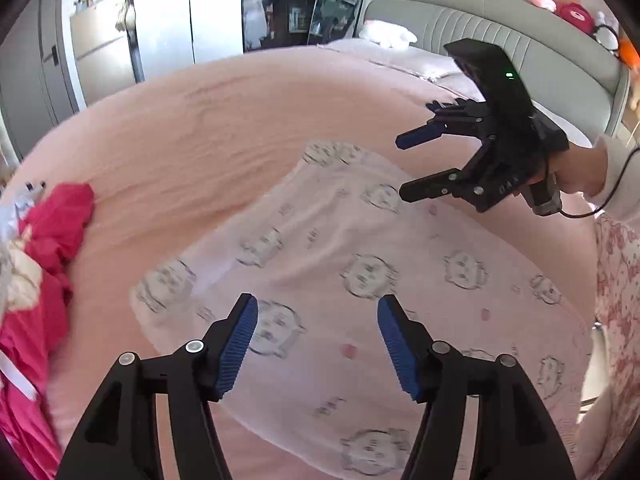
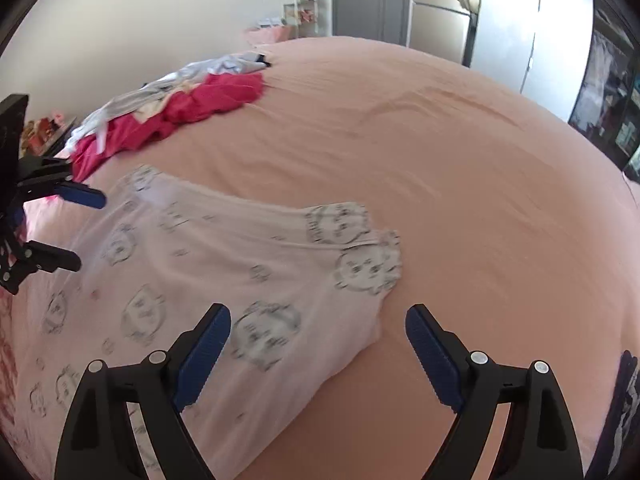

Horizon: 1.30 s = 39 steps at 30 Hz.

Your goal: Fold clothes

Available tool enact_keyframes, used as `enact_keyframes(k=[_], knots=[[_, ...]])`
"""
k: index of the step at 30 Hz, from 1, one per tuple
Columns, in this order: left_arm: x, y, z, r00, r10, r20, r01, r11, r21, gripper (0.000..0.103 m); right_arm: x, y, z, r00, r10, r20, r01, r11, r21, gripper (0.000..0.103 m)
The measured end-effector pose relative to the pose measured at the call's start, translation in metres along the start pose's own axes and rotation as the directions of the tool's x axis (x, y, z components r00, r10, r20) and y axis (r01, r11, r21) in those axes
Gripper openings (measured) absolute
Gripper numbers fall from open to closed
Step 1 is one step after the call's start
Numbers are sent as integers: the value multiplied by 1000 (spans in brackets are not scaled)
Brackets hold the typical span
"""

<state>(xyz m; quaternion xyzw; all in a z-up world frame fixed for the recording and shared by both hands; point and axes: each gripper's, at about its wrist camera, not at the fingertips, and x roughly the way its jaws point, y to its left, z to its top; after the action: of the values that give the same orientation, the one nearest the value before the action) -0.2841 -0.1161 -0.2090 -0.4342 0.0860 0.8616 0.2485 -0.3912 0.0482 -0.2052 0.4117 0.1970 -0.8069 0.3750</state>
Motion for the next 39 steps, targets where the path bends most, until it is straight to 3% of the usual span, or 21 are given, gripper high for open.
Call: enact_keyframes(k=[2, 5, 7, 9, 12, 14, 16, 19, 23, 26, 32, 35, 39], knots=[[0, -18, -13, 997, 14, -82, -20, 997, -72, 60, -14, 33, -18, 999, 15, -32, -16, 999, -38, 90], [-7, -46, -32, 984, 19, -177, -48, 986, -161, 60, -25, 54, -59, 996, 11, -89, -9, 1000, 23, 90], [-4, -70, -44, 972, 77, -224, -109, 985, -135, 60, -32, 68, -87, 992, 10, -126, -1, 998, 65, 90], [-7, -94, -62, 953, 166, -255, -189, 980, -69, 61, -48, 72, -111, 994, -14, -111, 25, 994, 105, 90], [-26, -107, -81, 946, 193, -260, -236, 961, -143, 60, -72, 78, -141, 992, -45, -119, 62, 987, 149, 90], [-41, -105, -90, 961, 141, -236, -208, 935, -287, 60, -87, 80, -153, 992, -43, -115, 63, 982, 180, 90], [-52, -102, -104, 977, 83, -195, -165, 876, -453, 60, -100, 84, -163, 994, -22, -108, 46, 973, 227, 90], [-62, -106, -122, 984, 21, -175, -122, 798, -590, 60, -106, 80, -175, 992, 94, -79, -56, 923, 381, 90], [-73, -127, -132, 991, -79, -112, -12, 766, -643, 60, -107, 88, -177, 980, 193, -40, -156, 886, 437, 90], [-78, -134, -135, 991, -75, -109, -13, 766, -642, 60, -108, 92, -179, 976, 208, -57, -162, 880, 447, 87], [-69, -134, -135, 995, -98, -37, 44, 714, -699, 55, -103, 95, -181, 945, 328, 0, -272, 786, 555, 52], [-57, -137, -133, 993, -115, -11, 72, 688, -722, 48, -101, 98, -181, 949, 316, -15, -259, 802, 539, 47], [-52, -142, -133, 996, -85, -6, 55, 694, -718, 48, -99, 103, -182, 955, 294, -27, -241, 828, 506, 47]])
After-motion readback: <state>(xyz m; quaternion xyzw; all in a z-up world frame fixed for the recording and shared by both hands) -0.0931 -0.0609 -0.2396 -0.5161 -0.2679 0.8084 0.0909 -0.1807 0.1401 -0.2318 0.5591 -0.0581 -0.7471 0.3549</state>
